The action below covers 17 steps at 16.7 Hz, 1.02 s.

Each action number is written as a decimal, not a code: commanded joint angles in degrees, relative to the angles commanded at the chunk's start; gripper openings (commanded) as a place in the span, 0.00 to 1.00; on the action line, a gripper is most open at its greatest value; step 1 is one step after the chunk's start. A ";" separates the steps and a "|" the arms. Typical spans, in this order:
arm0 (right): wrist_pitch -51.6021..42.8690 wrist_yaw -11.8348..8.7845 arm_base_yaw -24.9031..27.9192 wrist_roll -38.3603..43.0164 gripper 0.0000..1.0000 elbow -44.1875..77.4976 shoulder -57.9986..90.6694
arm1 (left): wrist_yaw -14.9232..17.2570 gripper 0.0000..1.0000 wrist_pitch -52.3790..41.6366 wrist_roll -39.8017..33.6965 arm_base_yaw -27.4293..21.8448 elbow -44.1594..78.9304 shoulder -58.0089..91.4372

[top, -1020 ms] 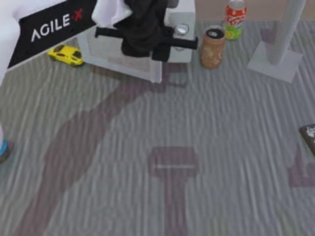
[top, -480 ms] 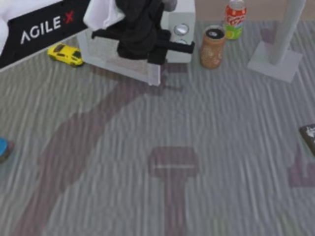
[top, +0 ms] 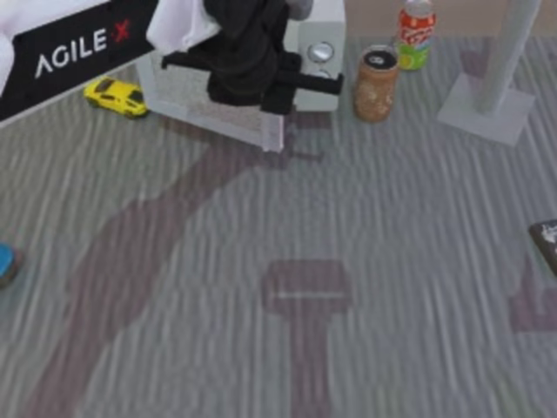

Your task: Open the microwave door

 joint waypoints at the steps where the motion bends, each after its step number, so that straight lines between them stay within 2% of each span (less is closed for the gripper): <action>1: 0.00 0.00 0.00 0.00 1.00 0.00 0.00 | 0.00 0.00 0.00 0.00 0.00 0.00 0.00; 11: 0.00 0.00 0.00 0.00 1.00 0.00 0.00 | 0.00 0.00 0.00 0.00 0.00 0.00 0.00; 17: 0.00 0.00 0.00 0.00 1.00 0.00 0.00 | 2.41 0.00 1.89 3.99 0.79 -4.56 -3.05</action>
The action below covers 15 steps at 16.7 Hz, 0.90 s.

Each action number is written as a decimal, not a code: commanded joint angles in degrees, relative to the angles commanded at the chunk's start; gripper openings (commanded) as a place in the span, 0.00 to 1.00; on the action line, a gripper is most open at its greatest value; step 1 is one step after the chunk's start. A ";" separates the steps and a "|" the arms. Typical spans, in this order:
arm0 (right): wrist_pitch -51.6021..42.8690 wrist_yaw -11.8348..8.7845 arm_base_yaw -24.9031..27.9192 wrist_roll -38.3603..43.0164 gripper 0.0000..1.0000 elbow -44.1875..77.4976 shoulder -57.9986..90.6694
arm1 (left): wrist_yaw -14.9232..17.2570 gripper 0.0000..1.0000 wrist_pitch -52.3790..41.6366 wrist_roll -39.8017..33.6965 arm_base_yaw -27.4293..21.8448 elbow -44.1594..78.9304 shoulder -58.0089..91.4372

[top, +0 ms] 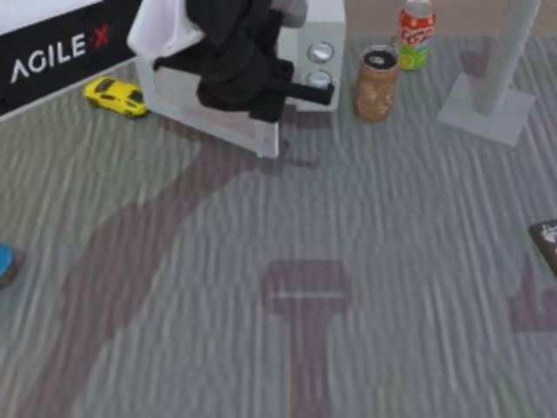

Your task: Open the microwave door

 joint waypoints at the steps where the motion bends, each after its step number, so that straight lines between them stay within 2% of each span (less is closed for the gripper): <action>1: 0.00 0.00 0.00 0.00 1.00 0.00 0.00 | 0.61 0.00 0.54 1.21 0.32 -1.20 -0.89; 4: 0.00 0.00 0.00 0.00 1.00 0.00 0.00 | 1.52 0.00 1.23 2.95 0.78 -2.98 -2.06; 15: 0.00 0.00 0.00 0.00 1.00 0.00 0.00 | 1.52 0.00 1.23 2.95 0.78 -2.98 -2.06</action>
